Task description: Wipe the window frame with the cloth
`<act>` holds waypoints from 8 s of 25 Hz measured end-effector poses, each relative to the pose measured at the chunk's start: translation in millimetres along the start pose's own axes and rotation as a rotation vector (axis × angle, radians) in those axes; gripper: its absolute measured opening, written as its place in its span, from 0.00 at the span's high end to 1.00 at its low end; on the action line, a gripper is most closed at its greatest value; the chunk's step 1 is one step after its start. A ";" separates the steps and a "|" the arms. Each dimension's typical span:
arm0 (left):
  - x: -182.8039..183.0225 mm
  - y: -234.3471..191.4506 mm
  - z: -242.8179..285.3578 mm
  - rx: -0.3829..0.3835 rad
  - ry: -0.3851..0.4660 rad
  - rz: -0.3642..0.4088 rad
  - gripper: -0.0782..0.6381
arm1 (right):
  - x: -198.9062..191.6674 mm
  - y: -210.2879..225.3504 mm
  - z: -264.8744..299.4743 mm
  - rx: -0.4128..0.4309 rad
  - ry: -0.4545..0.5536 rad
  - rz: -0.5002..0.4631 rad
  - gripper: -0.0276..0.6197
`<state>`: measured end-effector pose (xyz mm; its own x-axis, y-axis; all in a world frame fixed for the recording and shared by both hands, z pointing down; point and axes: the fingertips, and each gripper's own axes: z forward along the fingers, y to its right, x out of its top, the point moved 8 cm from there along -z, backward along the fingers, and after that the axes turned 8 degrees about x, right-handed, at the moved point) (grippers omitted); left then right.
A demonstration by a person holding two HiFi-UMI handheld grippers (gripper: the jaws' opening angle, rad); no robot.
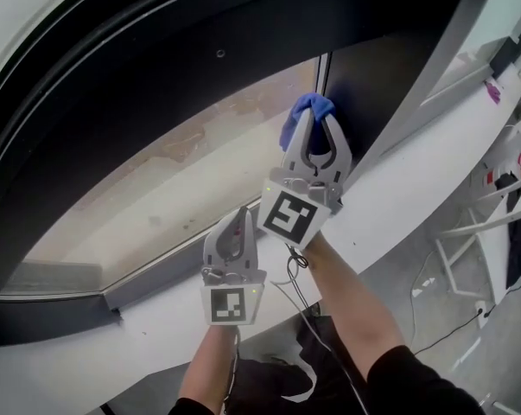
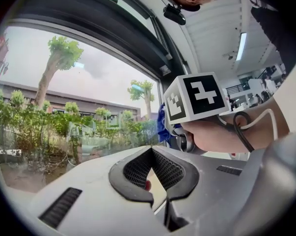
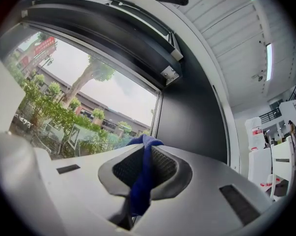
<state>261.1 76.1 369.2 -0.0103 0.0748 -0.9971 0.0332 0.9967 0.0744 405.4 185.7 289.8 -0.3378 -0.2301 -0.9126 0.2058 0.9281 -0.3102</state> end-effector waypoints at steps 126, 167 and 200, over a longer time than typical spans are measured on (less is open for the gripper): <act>-221.3 -22.0 -9.6 0.029 0.016 0.060 0.88 | -265.4 -98.7 -73.7 0.131 -0.262 -0.116 0.92; -248.1 -3.7 -27.5 0.090 -0.075 -0.045 0.88 | -278.8 -128.3 -98.7 0.617 -0.440 0.087 0.92; -249.3 -11.4 -67.7 0.183 -0.077 -0.088 0.88 | -255.7 -170.6 -119.8 0.756 -0.392 0.013 0.92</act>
<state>195.6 48.3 617.8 0.0550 -0.0220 -0.9982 0.2163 0.9763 -0.0096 346.7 121.3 607.9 -0.0174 -0.4351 -0.9002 0.8126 0.5184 -0.2662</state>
